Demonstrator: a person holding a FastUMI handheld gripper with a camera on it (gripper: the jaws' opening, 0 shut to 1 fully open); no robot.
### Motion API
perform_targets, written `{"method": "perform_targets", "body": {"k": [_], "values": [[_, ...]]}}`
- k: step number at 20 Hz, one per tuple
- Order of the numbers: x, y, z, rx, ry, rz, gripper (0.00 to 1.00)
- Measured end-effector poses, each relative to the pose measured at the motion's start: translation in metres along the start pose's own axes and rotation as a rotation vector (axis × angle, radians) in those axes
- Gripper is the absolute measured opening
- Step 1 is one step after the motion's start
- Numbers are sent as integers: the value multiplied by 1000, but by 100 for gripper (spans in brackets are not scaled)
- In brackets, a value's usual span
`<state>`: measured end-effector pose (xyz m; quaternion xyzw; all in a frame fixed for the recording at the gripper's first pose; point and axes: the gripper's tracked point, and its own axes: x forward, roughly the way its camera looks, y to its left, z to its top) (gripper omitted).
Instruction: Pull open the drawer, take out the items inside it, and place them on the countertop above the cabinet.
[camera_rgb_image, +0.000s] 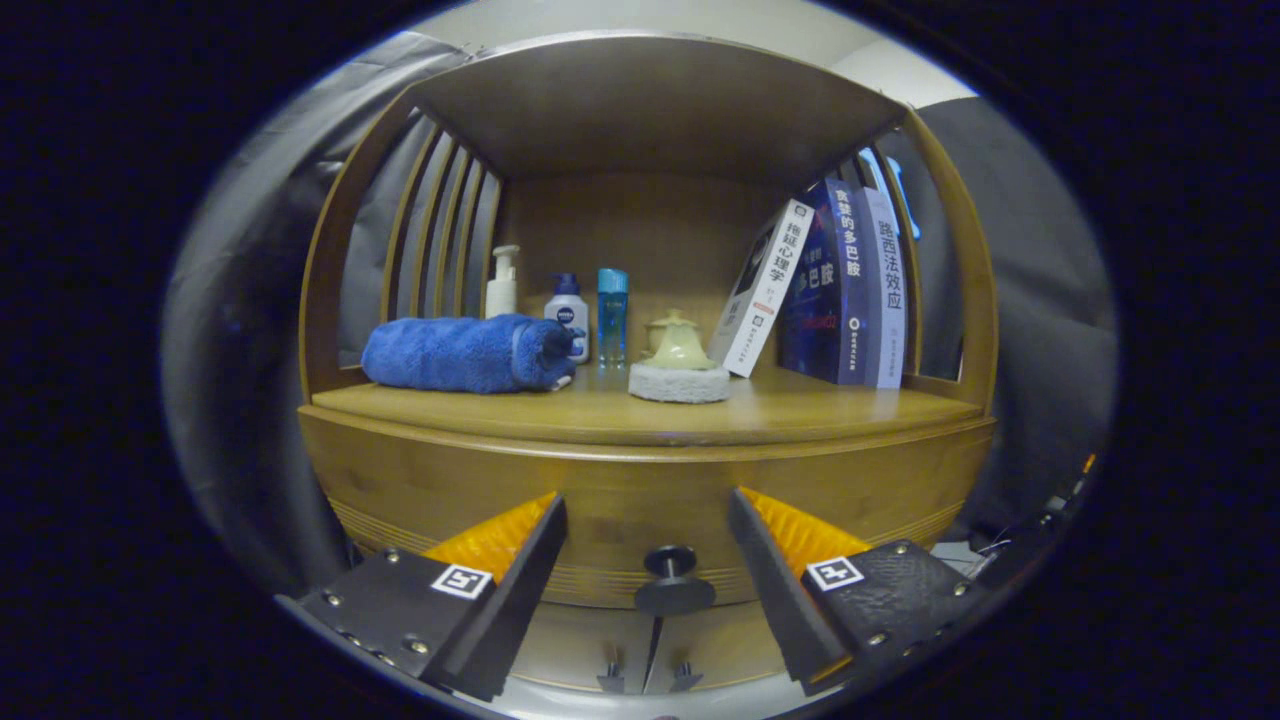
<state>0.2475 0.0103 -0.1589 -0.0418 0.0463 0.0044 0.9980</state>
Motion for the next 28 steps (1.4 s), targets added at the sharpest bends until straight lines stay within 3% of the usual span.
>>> {"method": "perform_targets", "body": {"k": [2,12,24,28], "values": [[-6,10,-8,14,53,40,99],[-113,2,35,14,25,6,99],[-231,37,170,120,-131,22,98],[-255,27,195,99,-165,0,98]]}}
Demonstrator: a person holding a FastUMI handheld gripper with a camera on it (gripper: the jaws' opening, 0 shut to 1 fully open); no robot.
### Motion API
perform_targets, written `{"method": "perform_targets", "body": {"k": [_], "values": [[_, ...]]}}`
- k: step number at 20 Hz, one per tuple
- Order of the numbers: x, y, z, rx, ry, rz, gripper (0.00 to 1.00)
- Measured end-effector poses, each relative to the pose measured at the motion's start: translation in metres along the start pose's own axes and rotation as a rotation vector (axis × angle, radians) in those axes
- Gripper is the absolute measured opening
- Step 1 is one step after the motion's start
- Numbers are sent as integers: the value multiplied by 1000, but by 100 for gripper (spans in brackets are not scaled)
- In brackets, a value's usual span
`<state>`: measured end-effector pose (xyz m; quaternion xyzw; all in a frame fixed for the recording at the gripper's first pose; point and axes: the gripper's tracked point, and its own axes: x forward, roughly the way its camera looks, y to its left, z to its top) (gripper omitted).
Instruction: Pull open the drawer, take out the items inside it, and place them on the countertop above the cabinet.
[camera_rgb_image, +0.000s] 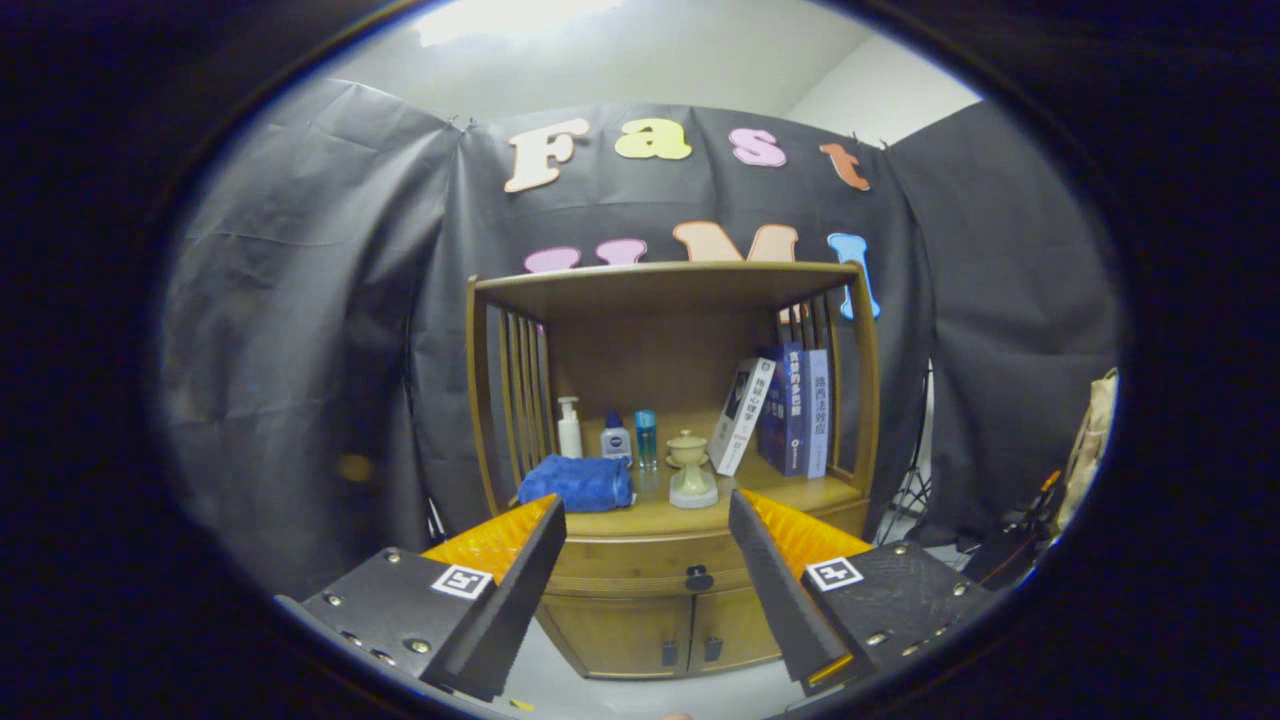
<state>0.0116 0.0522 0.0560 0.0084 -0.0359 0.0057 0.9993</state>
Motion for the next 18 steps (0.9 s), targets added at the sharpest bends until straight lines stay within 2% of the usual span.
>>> {"method": "perform_targets", "body": {"k": [5,13,18], "values": [[-14,-18,27,-31,-36,-16,98],[-49,-46,68,65,-116,-44,98],[-65,-45,65,27,-104,-18,98]]}}
